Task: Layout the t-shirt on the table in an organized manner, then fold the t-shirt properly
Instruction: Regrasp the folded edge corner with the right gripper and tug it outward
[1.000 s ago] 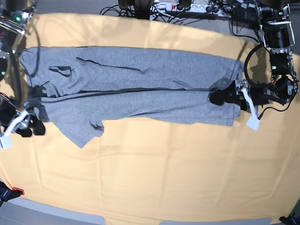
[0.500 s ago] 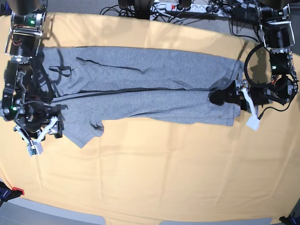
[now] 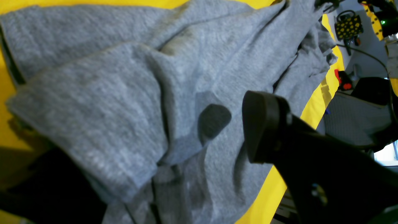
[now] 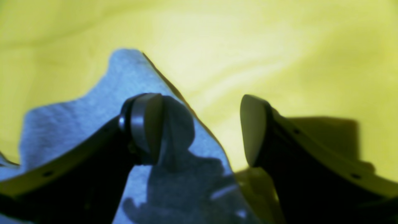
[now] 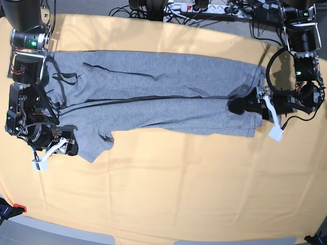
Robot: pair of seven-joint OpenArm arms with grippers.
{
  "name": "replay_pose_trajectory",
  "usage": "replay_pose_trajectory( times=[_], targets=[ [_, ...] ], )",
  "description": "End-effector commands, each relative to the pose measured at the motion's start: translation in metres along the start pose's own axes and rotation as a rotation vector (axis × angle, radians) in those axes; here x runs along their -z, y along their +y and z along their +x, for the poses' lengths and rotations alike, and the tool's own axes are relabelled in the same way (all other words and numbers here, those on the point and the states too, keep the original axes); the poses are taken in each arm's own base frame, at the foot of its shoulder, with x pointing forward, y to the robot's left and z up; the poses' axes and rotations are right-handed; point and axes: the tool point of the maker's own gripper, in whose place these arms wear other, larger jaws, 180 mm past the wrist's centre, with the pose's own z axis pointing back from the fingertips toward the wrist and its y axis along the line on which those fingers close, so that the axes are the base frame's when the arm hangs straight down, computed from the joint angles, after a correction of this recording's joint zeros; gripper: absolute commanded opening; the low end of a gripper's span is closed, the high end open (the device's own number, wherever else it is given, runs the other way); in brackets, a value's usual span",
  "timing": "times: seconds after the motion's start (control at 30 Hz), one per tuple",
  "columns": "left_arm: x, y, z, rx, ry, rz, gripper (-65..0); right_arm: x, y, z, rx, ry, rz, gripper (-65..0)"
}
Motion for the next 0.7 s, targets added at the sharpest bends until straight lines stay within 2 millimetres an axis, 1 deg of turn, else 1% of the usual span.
replay_pose_trajectory(
  times=[0.0,0.07,0.13,0.27,0.3,0.33,0.37,0.43,0.47,0.5,0.57,0.67],
  targets=[
    [-0.008,-0.002,0.015,0.036,-0.03,0.006,-19.6,-0.004,0.004,0.013,-0.023,-0.016,0.028,-24.5],
    [-0.008,-0.002,0.016,0.036,-0.033,0.003,-19.6,-0.003,0.021,0.007,-0.045,0.011,0.112,-24.6],
    [-0.008,-0.003,0.016,0.036,-0.035,0.0,-19.6,-0.002,0.031,0.004,-0.013,0.028,0.159,-24.8],
    [-0.008,-0.002,0.016,0.036,-0.035,0.001,-19.6,-0.001,0.036,0.006,-0.004,0.015,0.175,-25.4],
    [-0.008,-0.002,0.016,0.036,-0.035,0.001,-19.6,-0.001,0.036,0.008,-0.004,0.004,0.175,-28.2],
    [-0.008,-0.002,0.016,0.036,-0.035,0.001,-19.6,-0.001,0.036,0.01,-0.003,-0.007,0.174,-33.0],
    [-0.008,-0.003,0.016,0.036,-0.035,0.001,-19.6,-0.001,0.036,0.013,-0.005,-0.017,0.174,-39.8],
    [-0.008,-0.003,0.016,0.036,-0.035,0.0,-19.6,-0.003,0.035,0.017,-0.014,-0.025,0.171,-56.4],
    [-0.008,-0.003,0.016,0.036,-0.036,0.0,-19.6,-0.004,0.035,0.019,-0.024,-0.024,0.169,-63.2],
    [-0.008,-0.003,0.016,0.036,-0.036,0.0,-19.6,-0.006,0.035,0.019,-0.035,-0.015,0.166,-65.0],
    [-0.008,-0.003,0.016,0.036,-0.036,0.0,-19.6,-0.01,0.037,0.019,-0.068,0.016,0.162,-65.0],
    [-0.008,-0.002,0.016,0.036,-0.035,0.001,-19.6,-0.019,0.048,0.016,-0.121,0.063,0.177,-65.0]
  ],
)
